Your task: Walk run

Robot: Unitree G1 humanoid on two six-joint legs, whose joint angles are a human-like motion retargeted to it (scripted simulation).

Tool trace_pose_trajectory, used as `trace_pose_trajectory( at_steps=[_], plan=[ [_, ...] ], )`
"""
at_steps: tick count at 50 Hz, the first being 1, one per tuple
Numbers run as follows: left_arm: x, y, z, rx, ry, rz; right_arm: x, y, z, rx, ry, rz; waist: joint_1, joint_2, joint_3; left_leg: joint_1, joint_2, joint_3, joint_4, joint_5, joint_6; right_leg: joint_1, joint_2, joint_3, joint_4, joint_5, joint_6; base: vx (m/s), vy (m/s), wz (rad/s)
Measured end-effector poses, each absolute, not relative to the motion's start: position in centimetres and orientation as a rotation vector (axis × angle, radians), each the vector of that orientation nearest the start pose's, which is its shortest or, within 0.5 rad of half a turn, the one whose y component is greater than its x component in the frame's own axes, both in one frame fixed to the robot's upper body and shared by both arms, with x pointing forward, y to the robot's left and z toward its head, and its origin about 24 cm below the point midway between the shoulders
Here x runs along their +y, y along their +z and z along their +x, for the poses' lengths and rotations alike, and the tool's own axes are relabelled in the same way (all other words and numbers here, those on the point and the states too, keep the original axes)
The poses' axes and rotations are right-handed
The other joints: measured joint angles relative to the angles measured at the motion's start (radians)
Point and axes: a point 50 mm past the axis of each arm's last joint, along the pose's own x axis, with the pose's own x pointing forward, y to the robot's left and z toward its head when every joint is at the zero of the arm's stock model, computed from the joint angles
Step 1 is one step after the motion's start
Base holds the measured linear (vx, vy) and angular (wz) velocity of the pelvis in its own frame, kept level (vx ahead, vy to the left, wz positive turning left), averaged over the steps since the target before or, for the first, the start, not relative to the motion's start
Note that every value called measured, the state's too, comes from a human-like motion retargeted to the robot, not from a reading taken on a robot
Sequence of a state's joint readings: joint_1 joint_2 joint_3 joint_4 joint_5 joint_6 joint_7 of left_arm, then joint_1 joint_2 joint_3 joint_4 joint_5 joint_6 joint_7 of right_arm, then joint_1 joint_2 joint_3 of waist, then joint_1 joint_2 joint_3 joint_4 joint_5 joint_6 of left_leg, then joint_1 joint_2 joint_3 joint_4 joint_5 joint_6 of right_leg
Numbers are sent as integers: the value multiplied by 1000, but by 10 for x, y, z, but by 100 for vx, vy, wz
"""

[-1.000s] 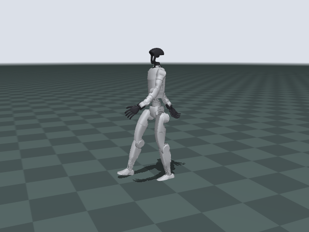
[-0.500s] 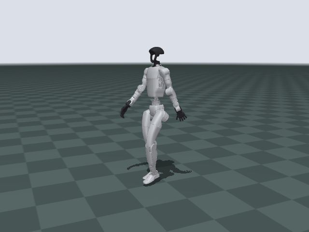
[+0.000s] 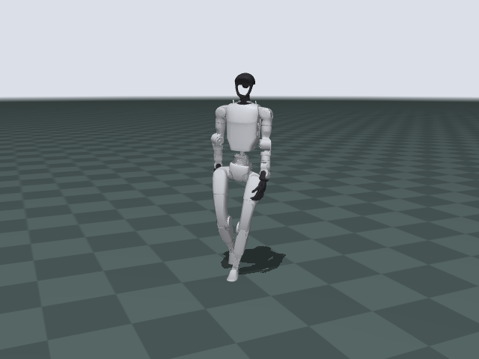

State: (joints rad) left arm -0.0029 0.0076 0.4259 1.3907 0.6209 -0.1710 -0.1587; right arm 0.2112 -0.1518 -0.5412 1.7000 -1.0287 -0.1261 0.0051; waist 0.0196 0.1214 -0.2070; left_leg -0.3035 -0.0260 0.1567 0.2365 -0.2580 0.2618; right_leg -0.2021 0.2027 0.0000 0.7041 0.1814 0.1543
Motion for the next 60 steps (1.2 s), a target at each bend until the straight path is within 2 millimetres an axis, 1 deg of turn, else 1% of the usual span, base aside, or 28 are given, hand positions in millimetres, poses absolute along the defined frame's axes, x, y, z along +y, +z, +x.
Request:
trace_pose_trajectory(
  at_steps=[4,7,9,11,12,13,15,17,18,20,22,25,26,27,28,30,35,38,40,42,45,48,50,52,53,55,57,60],
  plan=[
    [157,-149,147,895,-373,335,-165,-158,-130,1834,351,-205,-52,24,5,50,-45,-151,-5,5,0,-82,-107,13,-147,-112,-126,56,4,277],
    [162,-125,188,694,-432,486,-155,-156,-138,1852,367,-200,-93,9,7,81,-105,-265,4,0,0,-120,-150,115,-345,-151,-155,42,-3,262],
    [167,-115,202,623,-438,557,-154,-156,-136,1844,396,-221,-113,-15,14,110,-153,-327,14,-6,0,-137,-169,248,-473,-169,-144,75,-12,225],
    [174,-111,207,605,-422,604,-158,-159,-128,1822,429,-265,-116,-41,30,150,-190,-364,22,-14,0,-138,-171,407,-584,-182,-132,56,-5,160],
    [178,-111,207,613,-409,620,-162,-161,-121,1805,442,-295,-116,-52,42,173,-205,-376,25,-16,0,-131,-166,494,-633,-191,-110,59,-5,129],
    [182,-113,203,638,-396,625,-168,-163,-114,1784,447,-330,-119,-58,54,193,-218,-389,35,-19,0,-122,-164,567,-675,-202,-57,60,-5,137],
    [187,-123,191,719,-364,614,-182,-166,-96,1739,433,-408,-130,-79,81,237,-254,-410,60,-22,0,-124,-207,526,-716,-195,89,60,-4,137],
    [191,-139,167,855,-319,578,-199,-168,-78,1694,393,-482,-118,-90,85,267,-276,-394,71,9,-2,-111,-230,455,-693,-115,46,64,2,92],
    [191,-148,151,939,-298,555,-207,-169,-70,1672,365,-512,-106,-87,75,271,-278,-377,79,40,-9,-99,-221,446,-664,-138,-3,63,1,101],
    [191,-164,115,1128,-274,511,-221,-170,-53,1627,296,-537,-117,-73,63,252,-267,-375,161,138,-64,-110,-255,297,-601,-194,-41,53,-7,169],
    [187,-175,72,1347,-283,451,-233,-169,-37,1581,216,-512,-121,-44,52,179,-245,-367,304,311,-166,-65,-211,419,-600,-215,-84,44,-5,207],
    [190,-178,10,1626,-285,354,-249,-166,-13,1505,152,-457,-107,-46,38,71,-197,-260,500,489,-436,-23,-273,209,-619,-233,-95,51,-3,183],
    [192,-177,-6,1669,-302,329,-250,-166,-2,1479,151,-452,-107,-58,35,39,-146,-163,559,502,-447,-7,-286,157,-628,-236,-97,53,-10,186],
    [193,-176,-21,1708,-320,304,-251,-166,11,1449,155,-451,-107,-67,33,10,-87,-67,615,494,-436,9,-294,112,-637,-241,-101,52,-13,191],
    [194,-175,-34,1735,-342,284,-250,-166,25,1412,169,-458,-110,-71,33,-15,-13,29,664,443,-380,25,-292,80,-645,-247,-108,48,-9,181],
    [192,-172,-60,1792,-374,254,-250,-164,51,1337,210,-487,-90,-80,35,-67,47,140,703,379,-308,60,-293,17,-666,-253,-114,41,0,151],
    [190,-160,-114,1961,-211,199,-248,-155,100,1151,281,-551,-13,-120,42,-249,-25,121,529,245,-255,136,-288,-68,-694,-273,-113,42,7,137],
    [186,-155,-130,2017,-74,76,-250,-147,122,1057,243,-569,19,-132,55,-278,-5,189,283,217,-166,178,-258,-120,-693,-293,-112,50,5,165],
    [177,-154,-135,2017,-21,-26,-252,-144,130,1025,214,-567,36,-133,61,-262,7,294,116,184,-140,205,-233,-178,-693,-297,-113,45,2,166],
    [165,-155,-137,1990,-2,-124,-252,-142,134,1017,208,-552,21,-134,61,-240,-40,356,-18,136,-81,236,-214,-254,-698,-289,-105,45,-2,198],
    [144,-155,-139,1952,4,-268,-246,-146,130,1034,236,-525,-9,-158,49,-179,-61,479,-104,148,0,281,-208,-314,-690,-259,-68,68,-4,142],
    [127,-153,-142,1927,23,-371,-233,-156,109,1099,282,-502,18,-203,27,-172,-83,409,-56,101,0,308,-232,-284,-645,-142,7,90,-4,17],
    [120,-155,-135,1894,32,-416,-222,-163,90,1154,319,-495,29,-211,15,-189,-108,269,-38,66,0,309,-242,-272,-591,16,41,89,3,16],
    [118,-159,-124,1841,41,-414,-214,-169,66,1212,369,-500,18,-170,-1,-119,-57,327,-43,42,0,292,-223,-241,-491,182,25,86,16,75],
    [120,-161,-116,1807,37,-391,-213,-171,52,1246,389,-506,9,-139,-7,-91,-44,303,-47,30,0,274,-199,-246,-430,258,-10,88,22,137],
    [129,-168,-95,1730,7,-318,-213,-174,24,1337,410,-528,-19,-85,-8,-45,-32,237,-43,7,0,211,-154,-229,-252,342,-69,73,20,189],
    [145,-176,-61,1644,-29,-206,-212,-176,-5,1439,404,-539,-41,-29,-6,-18,-17,137,-41,-1,0,129,-68,-152,-140,234,-67,66,14,212],
    [170,-181,-1,1489,-71,-20,-204,-173,-55,1588,391,-488,-37,5,-2,47,-19,36,-54,-11,0,22,-17,-40,-17,80,-47,81,8,194]
  ],
)
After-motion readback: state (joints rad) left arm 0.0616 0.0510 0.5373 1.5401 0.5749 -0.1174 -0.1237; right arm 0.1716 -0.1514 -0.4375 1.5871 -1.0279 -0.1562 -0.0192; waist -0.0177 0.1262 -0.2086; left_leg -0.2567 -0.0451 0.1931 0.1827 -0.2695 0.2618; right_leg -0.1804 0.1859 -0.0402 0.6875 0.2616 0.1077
